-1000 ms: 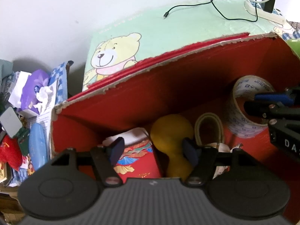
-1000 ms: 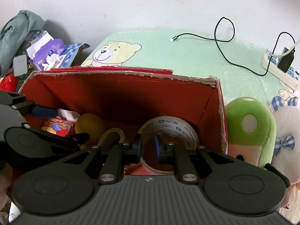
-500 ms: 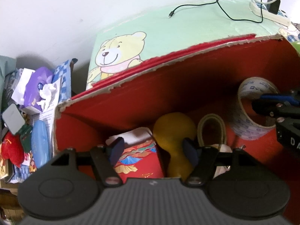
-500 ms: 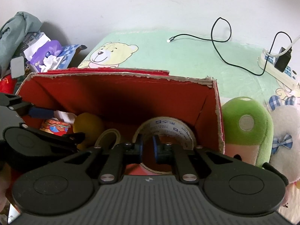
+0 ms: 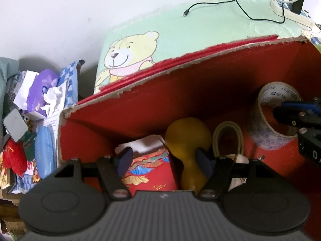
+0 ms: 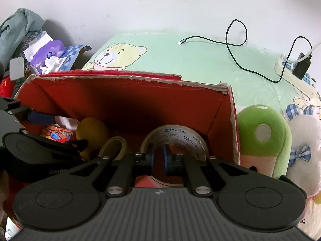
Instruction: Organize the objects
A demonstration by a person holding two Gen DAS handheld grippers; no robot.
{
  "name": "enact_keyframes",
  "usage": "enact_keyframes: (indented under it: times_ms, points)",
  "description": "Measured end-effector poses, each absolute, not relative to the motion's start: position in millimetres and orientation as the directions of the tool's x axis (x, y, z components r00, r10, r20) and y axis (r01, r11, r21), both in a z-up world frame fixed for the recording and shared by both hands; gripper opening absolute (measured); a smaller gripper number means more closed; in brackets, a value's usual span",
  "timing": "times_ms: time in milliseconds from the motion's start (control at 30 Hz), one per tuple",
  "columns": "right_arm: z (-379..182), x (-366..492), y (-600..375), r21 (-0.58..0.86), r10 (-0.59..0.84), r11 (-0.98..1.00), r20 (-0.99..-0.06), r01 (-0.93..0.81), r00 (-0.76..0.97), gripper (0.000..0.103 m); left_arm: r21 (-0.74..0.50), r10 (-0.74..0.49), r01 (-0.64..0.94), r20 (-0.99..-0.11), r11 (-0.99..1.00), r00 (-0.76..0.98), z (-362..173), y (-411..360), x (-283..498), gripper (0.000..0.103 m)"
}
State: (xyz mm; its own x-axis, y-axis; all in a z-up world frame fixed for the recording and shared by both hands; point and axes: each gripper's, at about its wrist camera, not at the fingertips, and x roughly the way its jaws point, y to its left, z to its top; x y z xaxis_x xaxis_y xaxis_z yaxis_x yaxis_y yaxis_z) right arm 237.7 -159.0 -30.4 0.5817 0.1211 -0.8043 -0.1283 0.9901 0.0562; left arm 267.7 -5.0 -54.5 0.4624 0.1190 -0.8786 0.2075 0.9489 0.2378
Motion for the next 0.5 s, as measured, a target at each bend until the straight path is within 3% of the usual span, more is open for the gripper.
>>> enact_keyframes:
  times_ms: [500]
  points:
    - [-27.5, 234.8, -163.8, 0.090, 0.149, 0.988, -0.786, -0.128, 0.601, 0.007, 0.219, 0.092, 0.226, -0.880, 0.949, 0.466, -53.6, -5.4, 265.7, 0.073]
